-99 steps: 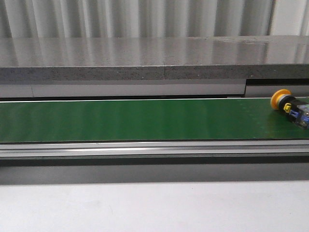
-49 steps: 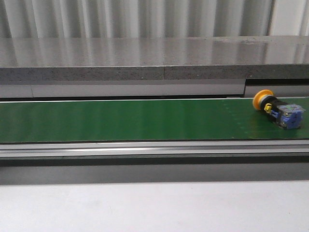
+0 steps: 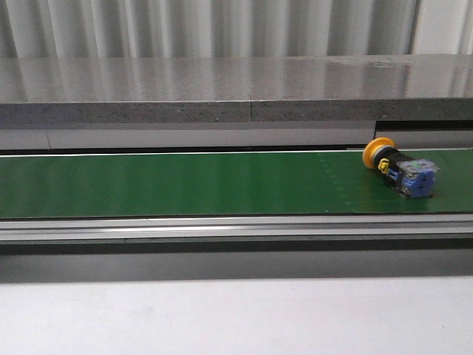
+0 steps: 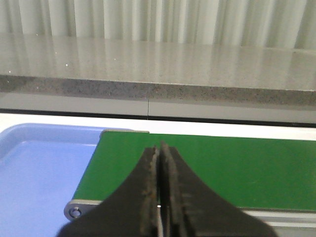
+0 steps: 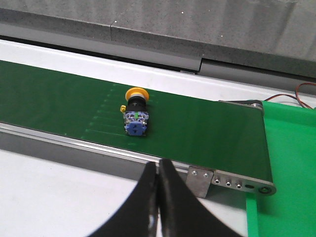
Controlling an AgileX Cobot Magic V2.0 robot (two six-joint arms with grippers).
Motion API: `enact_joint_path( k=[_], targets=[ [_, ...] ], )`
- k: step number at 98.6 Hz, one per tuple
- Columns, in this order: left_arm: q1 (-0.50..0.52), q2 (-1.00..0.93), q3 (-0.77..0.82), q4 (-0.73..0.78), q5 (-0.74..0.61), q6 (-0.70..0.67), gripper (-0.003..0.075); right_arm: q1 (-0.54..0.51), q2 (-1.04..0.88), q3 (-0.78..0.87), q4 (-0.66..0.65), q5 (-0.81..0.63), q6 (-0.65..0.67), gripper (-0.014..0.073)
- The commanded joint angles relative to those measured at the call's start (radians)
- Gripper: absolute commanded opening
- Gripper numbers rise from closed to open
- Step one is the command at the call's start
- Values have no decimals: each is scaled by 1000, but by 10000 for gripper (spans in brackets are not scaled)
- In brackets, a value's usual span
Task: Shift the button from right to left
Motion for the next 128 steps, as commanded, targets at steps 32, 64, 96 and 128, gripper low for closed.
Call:
enact_joint_path(
  k=[32,64,96,128],
  targets=[
    [0,19,-184,16,-11,-10,-20,2,10,-16,13,-65,-11,-66],
    [-3,207,-384,23,169,-8,8,2,10,-16,14,-66,-11,-66],
    [-3,581,-641,4,333,60,586,2,10,-16,14,-66,-11,-66],
    [-81,814,-862,-154,530,142,586,2,10,-16,14,-66,-11,-66]
  ],
)
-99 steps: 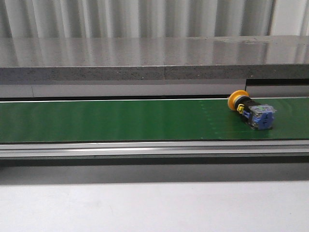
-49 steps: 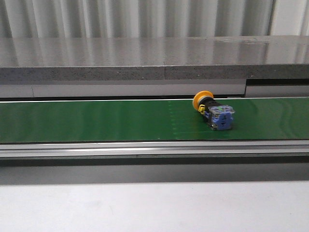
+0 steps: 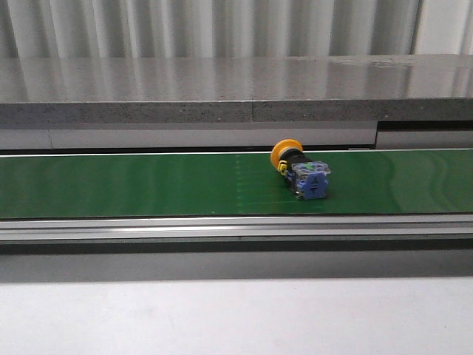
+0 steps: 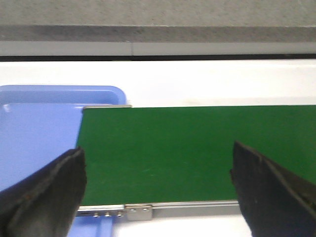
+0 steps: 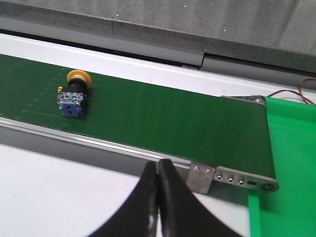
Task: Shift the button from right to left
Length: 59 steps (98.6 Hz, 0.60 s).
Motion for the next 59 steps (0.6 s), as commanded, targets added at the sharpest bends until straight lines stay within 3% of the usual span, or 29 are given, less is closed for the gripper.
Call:
enact_joint_path(
  k=[1,37,59],
  targets=[
    [-49,63,-83,-60,-19,25,586,2,12,-24,14,-72,-7,-66],
    [-259,359,-287,-68,82,-92,586,2,12,-24,14,-72,-7,-66],
    [-401,560,-456,172,230,-325,586,2,12,-24,14,-72,-7,-66]
  ],
)
